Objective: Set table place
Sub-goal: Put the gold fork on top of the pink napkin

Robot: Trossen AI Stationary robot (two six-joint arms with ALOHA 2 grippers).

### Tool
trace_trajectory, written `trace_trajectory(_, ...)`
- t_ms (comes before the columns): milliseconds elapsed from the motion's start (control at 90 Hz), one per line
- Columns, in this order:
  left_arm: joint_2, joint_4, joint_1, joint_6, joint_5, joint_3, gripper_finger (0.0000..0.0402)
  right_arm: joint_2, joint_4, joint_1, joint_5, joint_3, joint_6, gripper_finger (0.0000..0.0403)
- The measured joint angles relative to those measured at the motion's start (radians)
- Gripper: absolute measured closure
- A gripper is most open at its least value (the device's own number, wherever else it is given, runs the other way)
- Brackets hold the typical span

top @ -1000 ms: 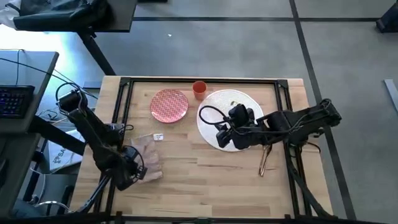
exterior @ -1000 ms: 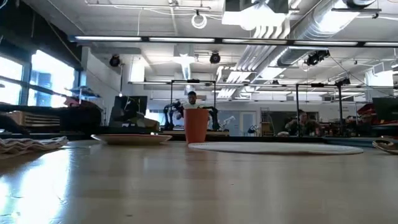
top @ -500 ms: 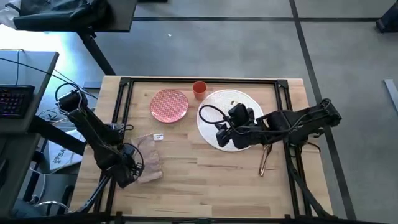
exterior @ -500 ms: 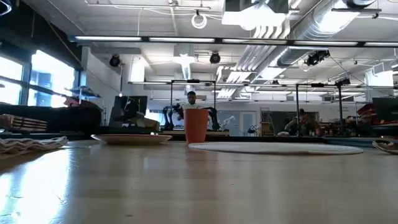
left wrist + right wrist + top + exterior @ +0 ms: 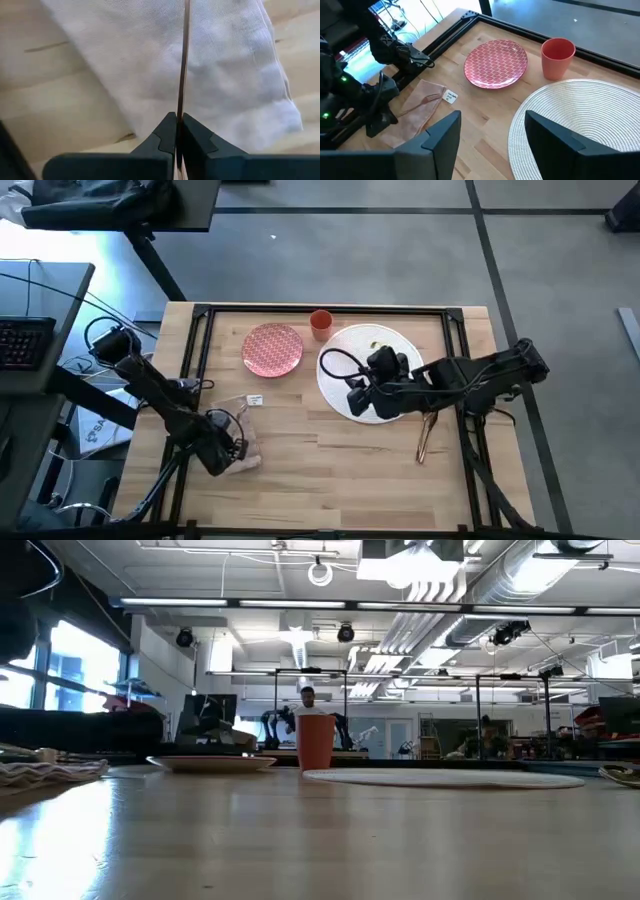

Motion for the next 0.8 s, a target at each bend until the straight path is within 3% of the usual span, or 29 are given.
trace_trajectory(367, 0.064, 0.088, 0.014, -0.024, 0.016, 0.000, 0.0401, 0.000, 0.000, 0.000, 0.000, 0.000, -0.008, 0.0204)
trace_trajectory(800, 0.060, 0.010, -0.026, -0.025, -0.034, 0.077, 0.0401, 0.000, 0.000, 0.000, -0.012, 0.000, -0.013, 0.0204)
